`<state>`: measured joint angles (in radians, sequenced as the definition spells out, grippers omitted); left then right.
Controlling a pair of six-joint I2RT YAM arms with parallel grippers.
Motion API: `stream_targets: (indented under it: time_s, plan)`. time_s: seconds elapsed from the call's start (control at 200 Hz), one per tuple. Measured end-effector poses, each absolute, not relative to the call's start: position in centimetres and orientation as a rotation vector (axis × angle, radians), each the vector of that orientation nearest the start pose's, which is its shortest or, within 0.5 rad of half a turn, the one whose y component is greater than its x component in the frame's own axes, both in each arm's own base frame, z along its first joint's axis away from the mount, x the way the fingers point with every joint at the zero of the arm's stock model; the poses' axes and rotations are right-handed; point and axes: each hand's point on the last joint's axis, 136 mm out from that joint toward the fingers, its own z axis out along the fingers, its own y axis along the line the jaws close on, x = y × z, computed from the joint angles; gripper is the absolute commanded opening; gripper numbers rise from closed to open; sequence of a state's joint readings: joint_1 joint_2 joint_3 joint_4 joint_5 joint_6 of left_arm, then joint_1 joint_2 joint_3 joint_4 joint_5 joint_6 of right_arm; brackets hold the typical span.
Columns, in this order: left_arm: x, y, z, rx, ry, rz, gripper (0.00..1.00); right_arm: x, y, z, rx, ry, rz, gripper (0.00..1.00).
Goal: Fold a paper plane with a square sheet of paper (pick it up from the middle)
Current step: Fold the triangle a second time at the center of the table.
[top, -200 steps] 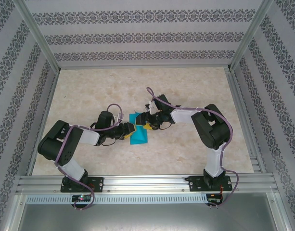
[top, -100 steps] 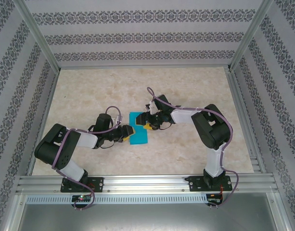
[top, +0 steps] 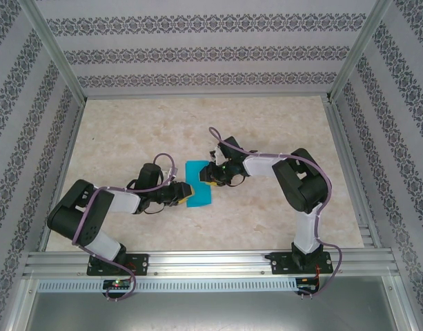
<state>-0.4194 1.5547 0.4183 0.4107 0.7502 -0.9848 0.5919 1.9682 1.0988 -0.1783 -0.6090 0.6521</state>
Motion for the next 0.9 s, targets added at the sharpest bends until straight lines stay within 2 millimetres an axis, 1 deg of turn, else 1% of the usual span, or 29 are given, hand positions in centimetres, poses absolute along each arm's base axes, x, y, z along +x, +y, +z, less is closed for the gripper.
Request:
stream_targets:
  time_s: [0.085, 0.15, 0.295, 0.415, 0.525, 0.639, 0.709, 0.799, 0.899]
  plan:
    - [24.6, -23.9, 4.9, -0.287, 2.591, -1.492, 0.26, 30.5, 32.3, 2.0, -0.167, 2.853, 1.121, 0.34]
    - [24.9, -23.8, 5.0, -0.306, 2.609, -1.475, 0.25, 30.5, 32.2, 2.0, -0.177, 2.856, 1.095, 0.34]
    - [25.1, -23.8, 5.0, -0.326, 2.629, -1.457, 0.28, 30.5, 32.2, 1.9, -0.189, 2.858, 1.074, 0.33]
    - [25.0, -24.2, 5.3, -0.310, 2.631, -1.470, 0.32, 30.4, 32.2, 1.8, -0.198, 2.857, 1.068, 0.33]
    - [25.2, -24.9, 6.0, -0.286, 2.620, -1.496, 0.34, 30.4, 32.2, 1.8, -0.199, 2.857, 1.062, 0.31]
    - [26.1, -25.7, 7.4, -0.245, 2.584, -1.517, 0.34, 30.4, 32.2, 1.8, -0.196, 2.859, 1.059, 0.30]
    - [26.8, -26.1, 7.8, -0.235, 2.572, -1.521, 0.34, 30.4, 32.2, 1.8, -0.196, 2.858, 1.060, 0.30]
    - [27.4, -26.3, 7.6, -0.236, 2.574, -1.520, 0.36, 30.4, 32.2, 1.9, -0.196, 2.856, 1.062, 0.30]
    - [27.5, -26.4, 6.7, -0.251, 2.594, -1.512, 0.39, 30.4, 32.2, 2.0, -0.181, 2.844, 1.087, 0.31]
